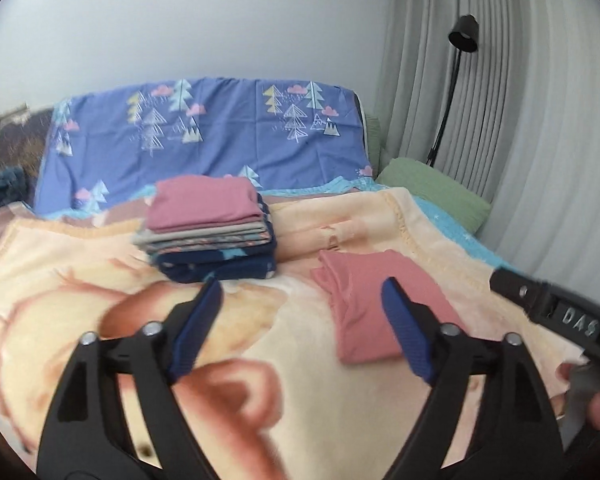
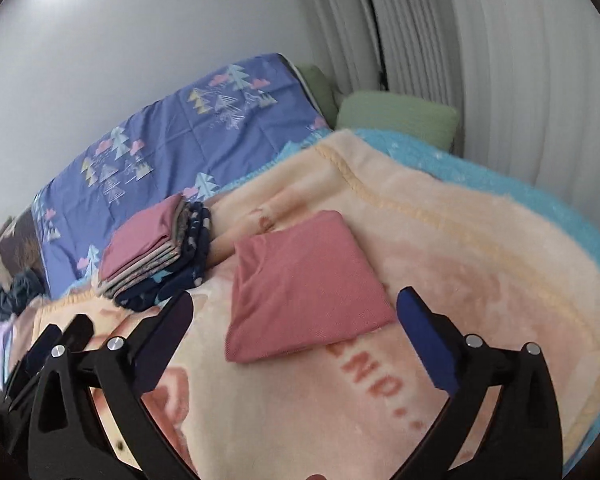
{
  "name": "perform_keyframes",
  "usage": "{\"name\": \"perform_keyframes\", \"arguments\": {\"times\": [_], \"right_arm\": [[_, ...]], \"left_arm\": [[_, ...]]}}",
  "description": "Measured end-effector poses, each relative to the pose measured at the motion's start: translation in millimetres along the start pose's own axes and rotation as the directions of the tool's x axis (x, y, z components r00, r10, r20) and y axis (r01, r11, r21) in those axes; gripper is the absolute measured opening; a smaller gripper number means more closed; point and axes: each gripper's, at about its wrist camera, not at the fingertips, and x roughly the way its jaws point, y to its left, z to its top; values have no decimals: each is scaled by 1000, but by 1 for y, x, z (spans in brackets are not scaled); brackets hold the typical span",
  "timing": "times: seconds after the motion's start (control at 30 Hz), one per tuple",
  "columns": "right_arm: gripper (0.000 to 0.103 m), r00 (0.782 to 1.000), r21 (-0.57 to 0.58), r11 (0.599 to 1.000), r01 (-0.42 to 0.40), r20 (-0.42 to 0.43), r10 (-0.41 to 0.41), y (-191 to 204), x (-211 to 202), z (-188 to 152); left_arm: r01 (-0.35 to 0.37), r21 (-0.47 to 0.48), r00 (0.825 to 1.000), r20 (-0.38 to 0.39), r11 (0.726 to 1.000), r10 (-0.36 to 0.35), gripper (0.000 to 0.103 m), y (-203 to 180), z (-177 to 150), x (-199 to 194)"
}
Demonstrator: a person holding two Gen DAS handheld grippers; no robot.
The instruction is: Fold small clothes
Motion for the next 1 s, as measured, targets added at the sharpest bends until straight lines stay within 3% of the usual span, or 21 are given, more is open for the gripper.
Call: {"name": "perform_keyframes", "arguments": {"times": [0.07, 0.13, 0.23, 0.33, 0.4, 0.53, 1.0], "right_arm": [[102, 999, -64, 997, -41, -11, 40, 7, -11, -6], [102, 999, -100, 994, -53, -12, 52, 7, -18, -9], [102, 999, -63, 997, -46, 20, 47, -5, -25, -8], [102, 995, -20, 995, -97, -13, 97, -20, -14, -11], [102, 996, 6, 997, -72, -50, 72, -26, -4, -12], [102, 998, 4, 999, -48, -47, 48, -23, -2, -13], [102, 997, -47, 998, -35, -69, 32, -14, 3, -19]], "left_arm": [[2, 5, 1000, -27, 1000, -2, 93, 1, -5, -8], [55, -27, 997, -56, 998, -56, 98, 7, -6, -13], [44, -18, 998, -52, 999, -45, 101, 6, 0, -22], [43, -6, 999, -23, 999, -43, 101, 1, 0, -29], [30, 13, 999, -18, 999, -30, 101, 1, 0, -30], [-8, 2, 1000, -19, 1000, 8, 101, 7, 2, -31], [6, 5, 1000, -9, 1000, -6, 101, 1, 4, -38]]}}
